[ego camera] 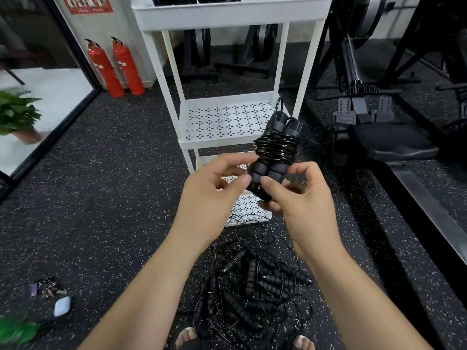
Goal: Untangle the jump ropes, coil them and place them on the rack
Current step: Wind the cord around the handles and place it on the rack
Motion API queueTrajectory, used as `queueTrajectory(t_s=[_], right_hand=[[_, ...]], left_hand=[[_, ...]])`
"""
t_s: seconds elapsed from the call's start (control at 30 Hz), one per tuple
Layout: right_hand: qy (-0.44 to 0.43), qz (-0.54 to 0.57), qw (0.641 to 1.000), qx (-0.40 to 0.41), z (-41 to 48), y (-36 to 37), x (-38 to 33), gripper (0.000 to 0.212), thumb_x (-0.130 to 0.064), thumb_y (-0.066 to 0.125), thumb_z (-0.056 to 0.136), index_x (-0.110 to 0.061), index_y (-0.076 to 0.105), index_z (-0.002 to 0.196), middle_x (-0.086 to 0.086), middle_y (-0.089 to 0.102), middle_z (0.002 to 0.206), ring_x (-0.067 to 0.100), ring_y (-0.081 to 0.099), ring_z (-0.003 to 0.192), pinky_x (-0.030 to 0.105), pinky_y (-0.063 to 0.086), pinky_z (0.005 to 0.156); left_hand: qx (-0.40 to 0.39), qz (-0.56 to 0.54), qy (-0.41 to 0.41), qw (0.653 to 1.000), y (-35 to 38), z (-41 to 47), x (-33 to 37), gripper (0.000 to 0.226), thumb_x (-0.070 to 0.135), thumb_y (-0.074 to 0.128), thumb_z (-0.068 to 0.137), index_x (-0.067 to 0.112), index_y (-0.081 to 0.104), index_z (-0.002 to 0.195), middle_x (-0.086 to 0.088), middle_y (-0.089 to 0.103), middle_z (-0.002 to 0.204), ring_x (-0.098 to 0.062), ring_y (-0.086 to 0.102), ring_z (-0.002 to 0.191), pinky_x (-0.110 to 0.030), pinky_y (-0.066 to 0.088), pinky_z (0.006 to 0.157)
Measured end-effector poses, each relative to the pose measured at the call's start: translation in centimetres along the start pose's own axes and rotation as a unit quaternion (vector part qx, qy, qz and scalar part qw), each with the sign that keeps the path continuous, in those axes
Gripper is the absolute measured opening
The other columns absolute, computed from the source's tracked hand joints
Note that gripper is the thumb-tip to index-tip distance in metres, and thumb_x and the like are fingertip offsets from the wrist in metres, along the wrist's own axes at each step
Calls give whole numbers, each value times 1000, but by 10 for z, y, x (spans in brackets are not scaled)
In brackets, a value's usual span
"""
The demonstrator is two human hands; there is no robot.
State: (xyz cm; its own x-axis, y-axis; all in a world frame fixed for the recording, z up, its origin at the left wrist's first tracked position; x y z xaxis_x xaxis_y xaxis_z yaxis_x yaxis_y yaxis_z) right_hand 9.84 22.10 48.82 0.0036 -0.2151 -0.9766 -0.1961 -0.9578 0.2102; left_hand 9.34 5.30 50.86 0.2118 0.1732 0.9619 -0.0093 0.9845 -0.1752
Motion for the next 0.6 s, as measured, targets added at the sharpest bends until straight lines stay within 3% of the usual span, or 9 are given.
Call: queueTrajectory(t_s=[0.07,0.17,0.23,0.4,0.53,0.6], right_hand=[[18,8,1000,2,0,-1,-1,34,-5,85,91,-8,59,114,-4,72,73,22,79,78,37,64,65],[55,48,997,-7,-1,0,-2,32,-7,85,91,-9,61,112,7,74,79,17,74,67,37,62,67],[63,54,996,-14,0,-1,-4,31,-7,84,92,-6,61,113,4,75,77,14,71,61,39,63,69],[55,41,997,-27,-2,1,-5,27,-5,80,95,-8,58,109,-9,66,63,9,67,57,49,67,78],[60,21,998,-25,-5,4,-5,26,-7,81,95,-12,57,105,2,68,78,11,69,58,33,60,62],[66,12,997,-29,-5,5,-6,28,-7,81,94,-8,58,109,5,71,81,17,74,63,36,62,63]], left_hand=[[-29,72,11,997,-5,1,0,46,7,76,96,43,75,125,24,74,123,-1,66,110,-29,48,90],[-62,74,5,995,-7,1,2,54,6,77,96,44,71,133,28,70,131,0,64,124,-31,53,100],[-63,81,6,995,-3,-1,4,55,6,76,97,46,69,135,28,69,133,-1,62,129,-36,55,106],[-35,123,20,992,6,-3,7,53,15,74,99,55,63,132,31,58,140,-4,66,122,-34,60,98],[7,133,23,991,9,-3,5,45,18,78,97,51,66,126,30,62,132,-1,68,115,-24,56,95],[47,152,32,987,7,-5,5,41,19,80,94,47,70,122,28,66,125,8,63,116,-14,47,96]])
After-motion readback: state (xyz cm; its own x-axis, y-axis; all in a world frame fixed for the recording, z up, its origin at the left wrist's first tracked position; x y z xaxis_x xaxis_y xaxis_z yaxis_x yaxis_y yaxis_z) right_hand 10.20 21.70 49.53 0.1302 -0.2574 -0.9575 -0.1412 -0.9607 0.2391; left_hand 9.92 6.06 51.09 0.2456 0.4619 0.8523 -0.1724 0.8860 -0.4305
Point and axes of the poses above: each hand's wrist, its own z-axis towards the middle knuckle, its own y-axis out of the palm, x = y × z, the point moved 1 cm from there along z, towards the middle knuckle
